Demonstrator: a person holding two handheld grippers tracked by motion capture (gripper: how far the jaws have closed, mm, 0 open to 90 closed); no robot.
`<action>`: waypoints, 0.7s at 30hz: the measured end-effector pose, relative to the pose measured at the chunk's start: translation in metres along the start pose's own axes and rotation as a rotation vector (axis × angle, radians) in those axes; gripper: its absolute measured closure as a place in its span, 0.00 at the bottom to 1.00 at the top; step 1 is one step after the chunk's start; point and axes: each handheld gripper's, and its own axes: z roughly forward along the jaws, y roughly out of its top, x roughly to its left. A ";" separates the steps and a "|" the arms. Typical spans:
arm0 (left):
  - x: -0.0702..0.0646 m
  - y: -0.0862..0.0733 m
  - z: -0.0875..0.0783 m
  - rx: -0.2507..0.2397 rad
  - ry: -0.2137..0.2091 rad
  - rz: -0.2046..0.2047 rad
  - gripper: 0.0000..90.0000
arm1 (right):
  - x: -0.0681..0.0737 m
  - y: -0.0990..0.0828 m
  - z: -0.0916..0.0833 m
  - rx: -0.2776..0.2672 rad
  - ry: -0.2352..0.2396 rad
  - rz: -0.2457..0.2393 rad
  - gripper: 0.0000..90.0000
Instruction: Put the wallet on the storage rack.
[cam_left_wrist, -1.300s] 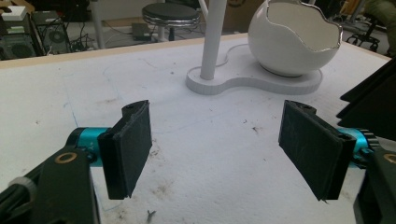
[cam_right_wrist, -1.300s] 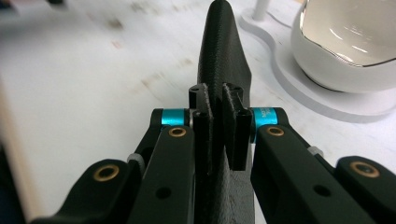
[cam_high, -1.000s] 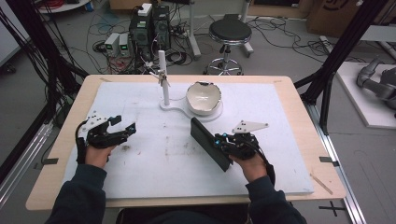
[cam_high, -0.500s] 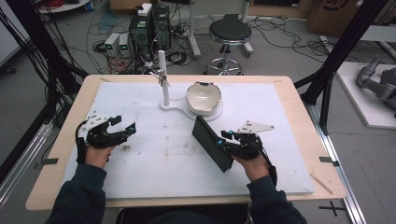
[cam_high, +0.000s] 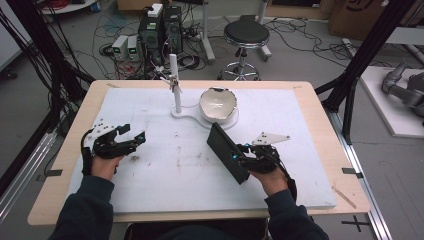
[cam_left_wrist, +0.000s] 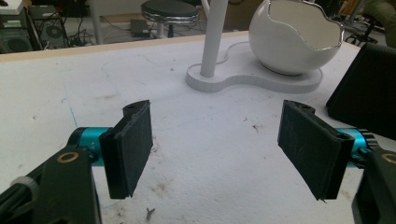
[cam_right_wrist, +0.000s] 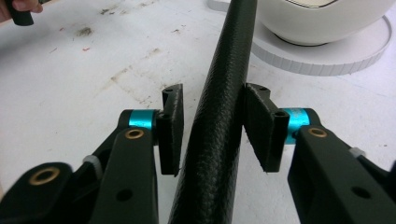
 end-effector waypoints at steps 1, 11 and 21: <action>0.000 0.000 0.000 0.001 0.001 0.001 0.29 | 0.001 -0.001 0.001 0.008 -0.003 -0.009 0.61; -0.001 0.000 -0.001 0.000 0.002 0.006 0.29 | 0.007 -0.033 0.007 0.106 0.013 -0.151 0.51; -0.001 -0.001 0.000 0.011 0.006 0.023 0.29 | 0.007 -0.020 -0.008 -0.031 -0.018 -0.182 0.82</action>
